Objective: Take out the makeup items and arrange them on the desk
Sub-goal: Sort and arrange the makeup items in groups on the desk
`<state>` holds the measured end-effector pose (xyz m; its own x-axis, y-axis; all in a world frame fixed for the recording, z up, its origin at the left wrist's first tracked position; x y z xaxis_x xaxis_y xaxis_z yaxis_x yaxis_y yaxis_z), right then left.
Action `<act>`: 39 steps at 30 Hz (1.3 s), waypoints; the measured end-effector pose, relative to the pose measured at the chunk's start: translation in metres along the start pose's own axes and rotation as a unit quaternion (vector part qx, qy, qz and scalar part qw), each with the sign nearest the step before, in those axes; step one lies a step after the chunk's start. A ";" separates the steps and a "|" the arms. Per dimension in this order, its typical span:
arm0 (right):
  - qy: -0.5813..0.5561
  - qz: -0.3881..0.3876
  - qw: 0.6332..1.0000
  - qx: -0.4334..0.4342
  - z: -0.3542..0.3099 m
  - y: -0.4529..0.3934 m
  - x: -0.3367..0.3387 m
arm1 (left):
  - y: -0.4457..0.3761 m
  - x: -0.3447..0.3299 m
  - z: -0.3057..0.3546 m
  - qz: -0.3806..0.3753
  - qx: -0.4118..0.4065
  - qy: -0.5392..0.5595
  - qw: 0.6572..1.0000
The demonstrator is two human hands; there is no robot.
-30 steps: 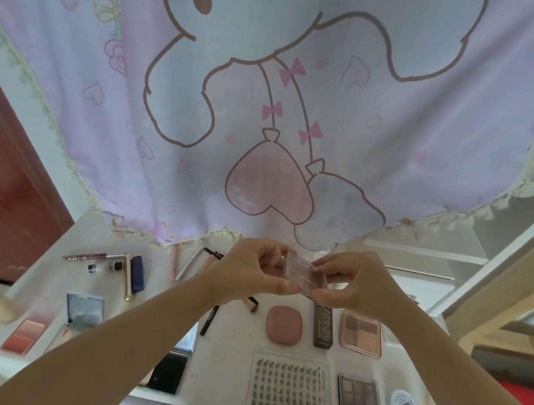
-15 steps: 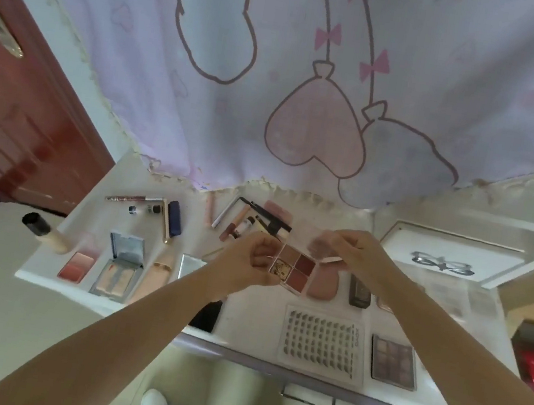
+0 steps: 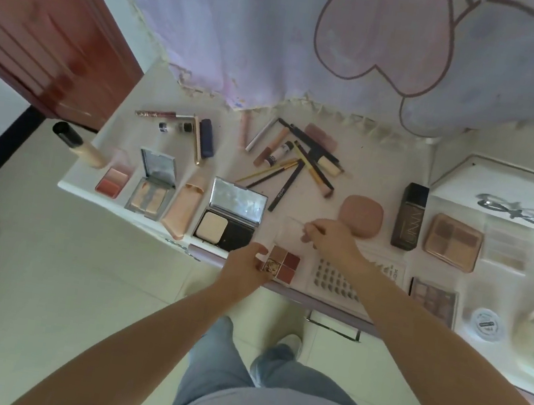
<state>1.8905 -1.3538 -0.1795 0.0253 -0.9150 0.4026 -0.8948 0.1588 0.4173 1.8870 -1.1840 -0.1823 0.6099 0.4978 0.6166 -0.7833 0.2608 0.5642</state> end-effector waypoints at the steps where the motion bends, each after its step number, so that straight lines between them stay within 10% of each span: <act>1: 0.009 0.007 1.000 0.004 0.000 -0.003 -0.002 | 0.000 0.000 -0.001 0.007 -0.001 -0.014 1.000; 23: 0.149 0.071 0.982 0.093 0.030 0.041 0.064 | -0.006 -0.020 -0.007 0.061 -0.087 -0.317 0.942; 30: 0.482 -0.118 0.868 0.002 0.084 0.067 0.069 | -0.005 -0.017 -0.009 0.074 -0.097 -0.338 0.933; 39: 0.456 -0.080 0.886 0.008 0.089 0.055 0.055 | 0.005 -0.011 0.006 0.102 -0.186 -0.314 0.925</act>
<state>1.8031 -1.4285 -0.2067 0.4960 -0.2432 0.8335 -0.8531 0.0420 0.5200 1.8768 -1.1933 -0.1823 0.3024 0.0196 0.9530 -0.8063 0.5384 0.2448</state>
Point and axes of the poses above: each hand's wrist, its own y-axis away from the middle knuckle, its own x-axis out of the back of the hand, z = x × y, the point moved 1 cm from there along -y, towards the middle knuckle, and after that the axes turned 9 degrees about -y, right-handed, at the moved point
